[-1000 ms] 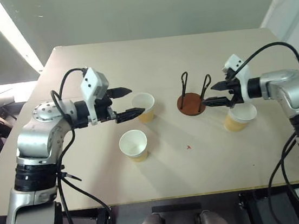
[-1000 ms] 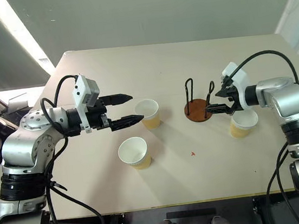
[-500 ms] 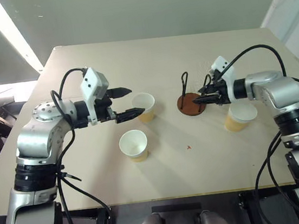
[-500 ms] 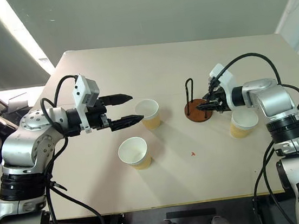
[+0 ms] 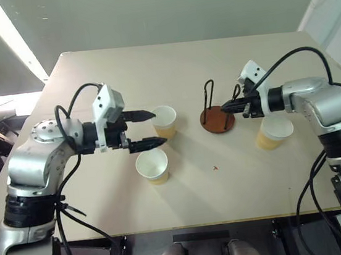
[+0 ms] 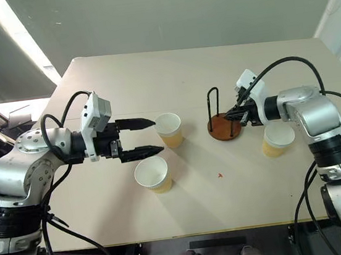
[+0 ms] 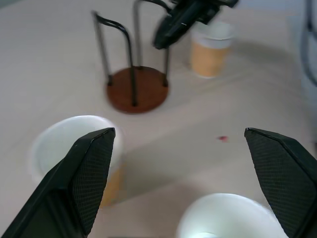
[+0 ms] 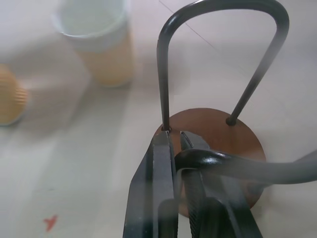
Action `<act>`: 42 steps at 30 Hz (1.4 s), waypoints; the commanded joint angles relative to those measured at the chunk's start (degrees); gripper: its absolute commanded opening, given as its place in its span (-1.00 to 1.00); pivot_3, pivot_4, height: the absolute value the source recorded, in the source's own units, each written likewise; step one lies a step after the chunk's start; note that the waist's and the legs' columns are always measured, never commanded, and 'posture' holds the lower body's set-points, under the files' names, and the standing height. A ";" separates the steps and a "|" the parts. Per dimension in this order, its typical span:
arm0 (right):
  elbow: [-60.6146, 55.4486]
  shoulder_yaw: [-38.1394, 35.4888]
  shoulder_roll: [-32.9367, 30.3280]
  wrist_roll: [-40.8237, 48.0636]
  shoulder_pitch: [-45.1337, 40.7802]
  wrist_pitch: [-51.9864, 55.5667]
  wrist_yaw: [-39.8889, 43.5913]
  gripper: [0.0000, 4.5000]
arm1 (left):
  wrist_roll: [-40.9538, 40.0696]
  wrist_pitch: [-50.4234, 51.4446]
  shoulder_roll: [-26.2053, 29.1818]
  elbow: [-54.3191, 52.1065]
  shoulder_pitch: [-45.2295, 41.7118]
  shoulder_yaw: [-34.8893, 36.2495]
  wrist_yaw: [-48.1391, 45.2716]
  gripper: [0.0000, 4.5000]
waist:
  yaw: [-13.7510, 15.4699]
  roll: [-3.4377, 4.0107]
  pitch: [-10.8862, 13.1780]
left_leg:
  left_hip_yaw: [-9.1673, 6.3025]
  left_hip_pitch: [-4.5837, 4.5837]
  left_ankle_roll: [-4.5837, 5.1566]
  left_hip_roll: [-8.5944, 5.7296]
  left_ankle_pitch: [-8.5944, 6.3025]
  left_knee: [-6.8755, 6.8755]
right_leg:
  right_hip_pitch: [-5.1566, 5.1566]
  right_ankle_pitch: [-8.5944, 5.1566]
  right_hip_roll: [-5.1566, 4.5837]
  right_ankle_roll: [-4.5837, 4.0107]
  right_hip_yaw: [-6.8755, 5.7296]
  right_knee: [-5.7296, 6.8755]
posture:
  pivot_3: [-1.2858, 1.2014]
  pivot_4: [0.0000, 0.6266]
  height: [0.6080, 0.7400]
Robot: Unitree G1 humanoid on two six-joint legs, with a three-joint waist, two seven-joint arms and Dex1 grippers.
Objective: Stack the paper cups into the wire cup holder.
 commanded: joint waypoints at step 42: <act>-25.07 -0.80 -22.16 7.67 17.81 -2.11 13.35 0.73 | -3.30 1.78 5.64 -7.05 1.41 1.02 -4.09 1.00 | -0.44 -0.03 0.00 | 0.01 0.12 -0.01 0.02 0.02 0.03 | 0.07 -0.01 -0.02 -0.01 0.04 -0.07 | 0.03 -0.52 1.00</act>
